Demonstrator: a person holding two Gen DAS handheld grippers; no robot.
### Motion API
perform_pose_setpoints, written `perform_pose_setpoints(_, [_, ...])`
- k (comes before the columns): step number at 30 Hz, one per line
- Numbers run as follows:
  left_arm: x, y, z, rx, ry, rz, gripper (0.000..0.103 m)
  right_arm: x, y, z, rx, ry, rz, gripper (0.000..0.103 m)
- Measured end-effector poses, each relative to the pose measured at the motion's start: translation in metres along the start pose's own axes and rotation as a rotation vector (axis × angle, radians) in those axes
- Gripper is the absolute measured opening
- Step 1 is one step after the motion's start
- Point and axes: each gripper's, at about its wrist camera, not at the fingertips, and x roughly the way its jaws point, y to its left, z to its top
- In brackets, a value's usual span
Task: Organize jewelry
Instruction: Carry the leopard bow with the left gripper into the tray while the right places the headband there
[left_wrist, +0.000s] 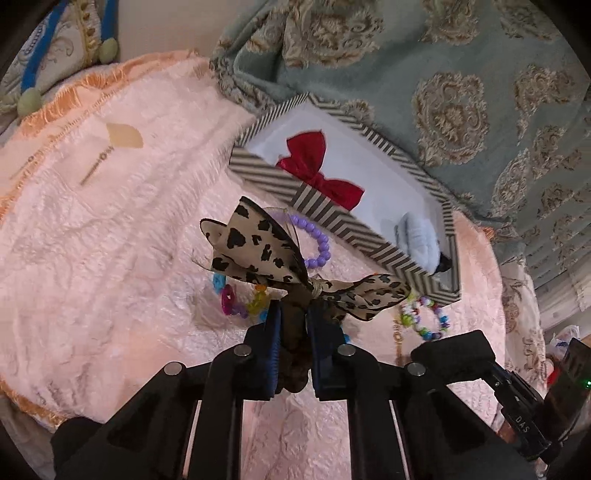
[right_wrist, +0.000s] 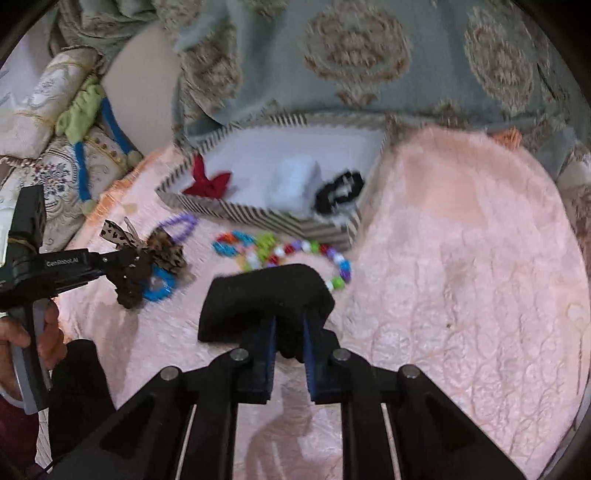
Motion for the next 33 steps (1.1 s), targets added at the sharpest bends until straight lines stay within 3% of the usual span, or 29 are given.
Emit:
perform_pose_setpoints(11, [-0.045, -0.019, 0.011, 0.051, -0.083, -0.023, 0.0, -0.039, 0.018, 0.021, -0.003, -0.093, 0.057, 0.011])
perform_pose_setpoints(33, [-0.03, -0.059, 0.054, 0.142, -0.108, 0.016, 0.0, -0.04, 0.002, 0.063, 0.033, -0.151, 0.014, 0.011])
